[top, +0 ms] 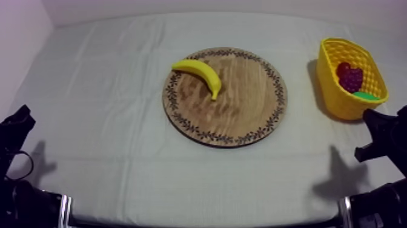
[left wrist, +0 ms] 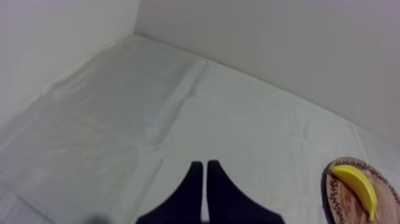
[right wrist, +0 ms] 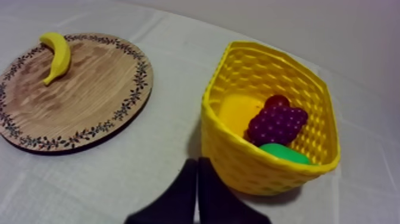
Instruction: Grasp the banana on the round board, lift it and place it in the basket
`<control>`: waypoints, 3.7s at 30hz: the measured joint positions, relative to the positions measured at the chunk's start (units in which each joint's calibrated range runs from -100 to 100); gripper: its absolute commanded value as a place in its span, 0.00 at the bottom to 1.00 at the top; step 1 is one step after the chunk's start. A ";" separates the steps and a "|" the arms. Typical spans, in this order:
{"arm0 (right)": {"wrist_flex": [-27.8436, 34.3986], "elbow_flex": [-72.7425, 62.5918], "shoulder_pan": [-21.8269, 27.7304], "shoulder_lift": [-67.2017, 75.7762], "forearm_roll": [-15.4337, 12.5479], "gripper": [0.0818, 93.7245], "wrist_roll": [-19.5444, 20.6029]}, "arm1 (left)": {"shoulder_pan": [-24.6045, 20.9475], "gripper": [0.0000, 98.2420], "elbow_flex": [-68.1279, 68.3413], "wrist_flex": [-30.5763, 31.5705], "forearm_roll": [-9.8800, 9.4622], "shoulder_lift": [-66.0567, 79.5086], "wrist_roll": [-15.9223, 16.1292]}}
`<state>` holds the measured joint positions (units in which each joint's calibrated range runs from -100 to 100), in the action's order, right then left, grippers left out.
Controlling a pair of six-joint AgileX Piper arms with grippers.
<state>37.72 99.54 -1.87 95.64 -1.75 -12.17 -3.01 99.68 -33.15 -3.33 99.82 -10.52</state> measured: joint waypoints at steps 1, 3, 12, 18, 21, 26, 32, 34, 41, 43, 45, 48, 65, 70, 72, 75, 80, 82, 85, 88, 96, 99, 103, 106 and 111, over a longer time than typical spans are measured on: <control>0.00 0.00 -0.22 0.00 0.00 0.01 0.44 | 0.00 0.00 0.00 0.00 0.00 0.00 0.00; 0.10 0.00 -1.25 0.00 0.00 0.01 1.57 | 0.00 0.00 0.00 0.00 0.00 0.00 0.00; 1.02 0.00 -13.75 0.12 0.28 0.01 4.13 | 0.00 0.00 0.00 0.00 0.00 0.00 0.00; 1.14 -0.88 -19.92 -0.23 0.10 0.01 2.37 | 0.00 0.00 0.00 0.00 0.00 0.00 0.00; 1.30 -2.31 -20.66 -2.48 -0.39 0.01 0.43 | 0.00 0.00 0.00 0.00 0.00 0.00 0.00; 1.27 -7.86 -19.67 -10.04 -1.50 0.01 -2.92 | 0.00 0.00 0.00 0.00 0.00 0.00 0.00; 4.60 -20.49 -17.67 -22.14 -2.81 0.01 -4.54 | 0.00 0.00 0.00 0.00 0.00 0.00 0.00; 6.29 -25.88 -17.37 -26.70 -2.44 0.01 -3.93 | 0.00 0.00 0.00 0.00 0.00 0.00 0.00; 17.10 -46.28 -16.43 -42.40 -0.96 0.01 -2.13 | 0.00 0.00 0.00 0.00 0.00 0.00 0.00; 21.31 -53.07 -15.98 -47.29 -0.92 0.01 -1.84 | 0.00 0.00 0.00 0.00 0.00 0.00 0.00; 24.85 -59.23 -16.07 -51.70 -0.24 0.01 -1.39 | 0.00 0.00 0.00 0.00 0.00 0.00 0.00; 30.40 -68.93 -17.05 -59.36 1.28 0.01 -1.23 | 0.00 0.00 0.00 0.00 0.00 0.00 0.00; 55.30 -114.18 -25.26 -99.69 10.40 0.01 -3.80 | 0.00 0.00 0.00 0.00 0.00 0.00 0.00; 57.57 -116.88 -26.40 -108.55 10.81 0.01 -3.44 | 0.00 0.00 0.00 0.00 0.00 0.00 0.00; 58.00 -117.61 -26.36 -111.32 10.97 0.01 -3.14 | 0.00 0.00 0.00 0.00 0.00 0.00 0.00; 58.50 -118.94 -26.28 -114.12 11.09 0.01 -2.81 | 0.00 0.00 0.00 0.00 0.00 0.00 0.00; 58.50 -120.68 -26.36 -116.20 11.88 0.09 -2.49 | 0.00 0.00 0.00 0.00 0.00 0.00 0.00; 58.61 -120.84 -26.46 -116.26 11.90 0.17 -2.53 | 0.00 0.00 0.00 0.00 0.00 0.00 0.00; 58.87 -120.91 -26.63 -116.26 11.84 0.33 -2.60 | 0.00 0.00 0.00 0.00 0.00 0.00 0.00; 59.30 -120.74 -26.67 -116.26 11.77 0.47 -2.54 | 0.00 0.00 0.00 0.00 0.00 0.00 0.00; 59.71 -119.29 -27.06 -116.26 11.82 0.72 -1.27 | 0.00 0.00 0.00 0.00 0.00 0.00 0.00; 59.71 -119.26 -27.16 -116.59 12.22 0.77 -0.75 | 0.00 0.00 0.00 0.00 0.00 0.00 0.00; 59.64 -119.26 -27.38 -118.04 12.34 0.79 0.24 | 0.00 0.00 0.00 0.00 0.00 0.00 0.00; 59.29 -119.48 -27.62 -119.70 12.11 0.80 0.91 | 0.00 0.00 0.00 0.00 0.00 0.00 0.00; 58.99 -120.11 -27.95 -123.74 11.09 0.81 1.17 | 0.00 0.00 0.00 0.00 0.00 0.00 0.00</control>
<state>96.71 -20.57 -29.82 -28.10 9.35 -11.00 -3.01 99.68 -33.15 -3.33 99.82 -10.52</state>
